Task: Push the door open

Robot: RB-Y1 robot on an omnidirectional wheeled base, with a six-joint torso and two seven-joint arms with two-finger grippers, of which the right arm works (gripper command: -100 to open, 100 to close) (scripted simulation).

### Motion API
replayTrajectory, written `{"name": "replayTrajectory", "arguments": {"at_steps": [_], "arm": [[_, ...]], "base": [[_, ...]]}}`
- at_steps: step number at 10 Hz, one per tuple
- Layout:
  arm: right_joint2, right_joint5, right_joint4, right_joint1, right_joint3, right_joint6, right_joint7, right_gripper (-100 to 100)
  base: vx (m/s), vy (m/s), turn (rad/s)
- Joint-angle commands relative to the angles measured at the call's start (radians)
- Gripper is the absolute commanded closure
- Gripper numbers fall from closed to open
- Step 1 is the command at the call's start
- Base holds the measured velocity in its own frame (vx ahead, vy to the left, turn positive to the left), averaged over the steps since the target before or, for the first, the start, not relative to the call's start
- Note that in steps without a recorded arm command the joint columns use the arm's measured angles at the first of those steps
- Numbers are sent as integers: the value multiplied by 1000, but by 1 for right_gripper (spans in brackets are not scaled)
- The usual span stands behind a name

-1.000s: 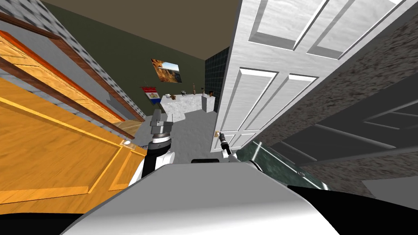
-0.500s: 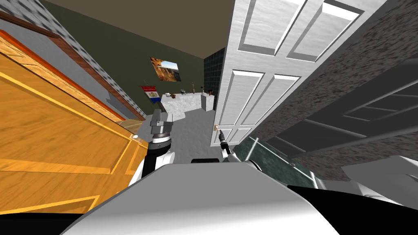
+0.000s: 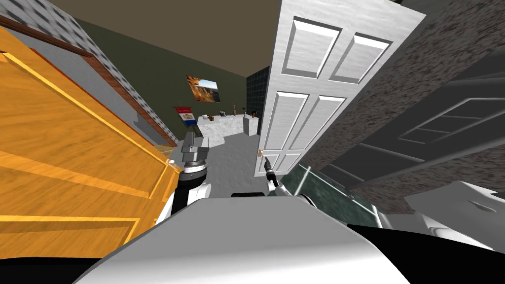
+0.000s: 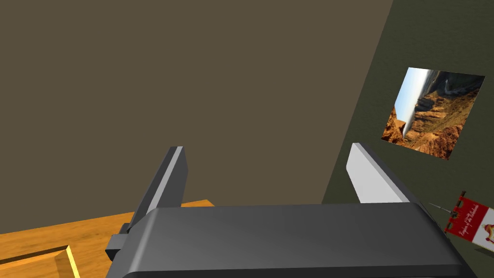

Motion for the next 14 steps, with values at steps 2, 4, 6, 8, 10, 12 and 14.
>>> {"name": "replayTrajectory", "arguments": {"at_steps": [2, 4, 6, 8, 10, 12, 14], "arm": [[-3, -3, 4, 0, -4, -9, 3, -100], [-3, -5, 6, 3, -8, -16, 6, -100], [0, -8, 7, 7, -12, -23, 9, -100], [1, -8, 6, 7, -12, -23, 10, -100], [1, -8, 6, 7, -12, -23, 10, 100], [1, -8, 6, 7, -12, -23, 10, 100], [1, -8, 6, 7, -12, -23, 10, 100]], "base": [[222, 5, 22], [197, 34, 33], [246, 6, 35], [150, 30, 11], [-26, -4, 5], [-19, -5, 3], [-3, 0, -1]]}}
